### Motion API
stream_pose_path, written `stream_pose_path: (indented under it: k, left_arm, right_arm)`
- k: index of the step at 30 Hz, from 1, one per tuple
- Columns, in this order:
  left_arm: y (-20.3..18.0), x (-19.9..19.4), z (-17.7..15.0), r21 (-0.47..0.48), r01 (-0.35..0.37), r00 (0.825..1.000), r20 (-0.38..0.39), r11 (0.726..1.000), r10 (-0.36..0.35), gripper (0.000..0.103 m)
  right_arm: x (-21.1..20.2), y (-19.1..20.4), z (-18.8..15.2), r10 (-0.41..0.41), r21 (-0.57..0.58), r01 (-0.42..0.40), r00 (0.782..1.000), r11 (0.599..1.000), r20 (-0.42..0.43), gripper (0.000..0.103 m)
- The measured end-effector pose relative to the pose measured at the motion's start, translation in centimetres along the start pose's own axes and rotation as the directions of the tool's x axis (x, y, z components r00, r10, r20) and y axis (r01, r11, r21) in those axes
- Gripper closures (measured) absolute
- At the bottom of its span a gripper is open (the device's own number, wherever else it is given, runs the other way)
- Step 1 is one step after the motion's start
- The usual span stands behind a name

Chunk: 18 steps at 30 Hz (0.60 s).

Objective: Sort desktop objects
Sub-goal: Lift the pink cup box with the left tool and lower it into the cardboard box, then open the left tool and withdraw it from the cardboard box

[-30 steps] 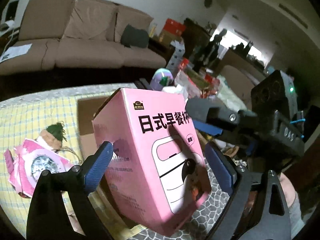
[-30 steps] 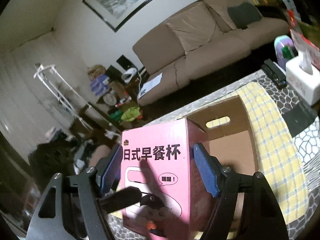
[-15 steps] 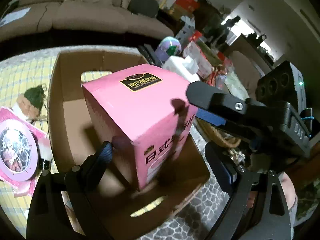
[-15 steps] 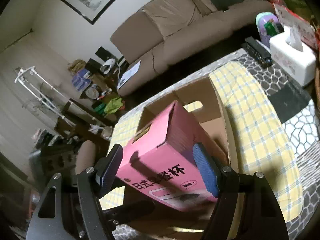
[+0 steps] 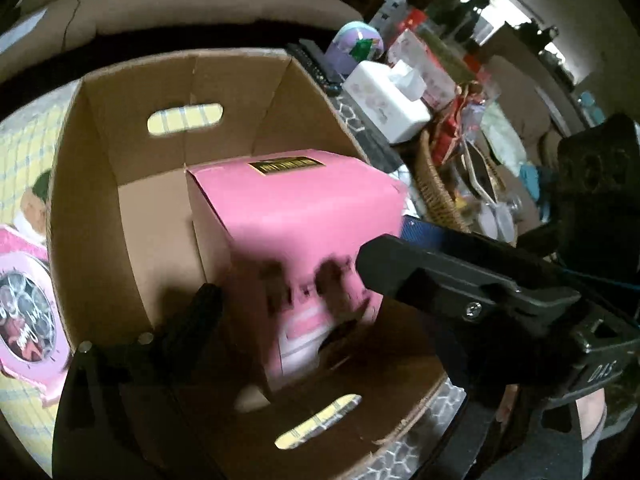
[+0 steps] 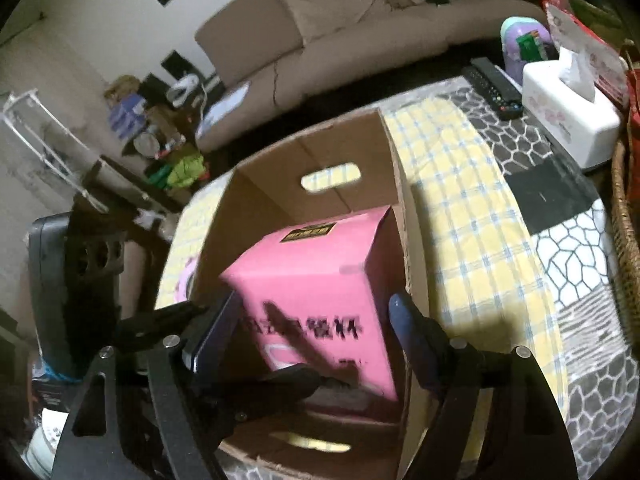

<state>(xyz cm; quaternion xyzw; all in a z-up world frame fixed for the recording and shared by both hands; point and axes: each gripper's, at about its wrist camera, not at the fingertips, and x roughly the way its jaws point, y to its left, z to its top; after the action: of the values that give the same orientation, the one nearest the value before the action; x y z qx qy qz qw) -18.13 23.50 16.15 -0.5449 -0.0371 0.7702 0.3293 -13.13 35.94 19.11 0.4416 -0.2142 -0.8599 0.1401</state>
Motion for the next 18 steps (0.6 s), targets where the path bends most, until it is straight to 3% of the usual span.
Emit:
stream_pose_path:
  k: [4,11,18]
  left_arm:
    - [0.0,-0.4,0.0,0.04,-0.044,0.999,0.025,0.998,0.044,0.002]
    - [0.9,-2.6,-0.3,-0.008,0.026,0.998,0.057,1.0,-0.025,0.002]
    - [2.1,-7.4,-1.7,-0.005,0.021,0.99,0.14,1.0,-0.02,0.001]
  right_arm:
    - [-1.2,0.3,-0.2,-0.007,-0.035,0.009,0.998,0.999,0.064,0.023]
    - [-2.4,1.5,0.4,0.003,-0.064,0.003,0.995,0.998,0.099,0.022]
    - [-3.2,3.1,-0.2,0.0,-0.08,0.009,0.994,0.997,0.106,0.021]
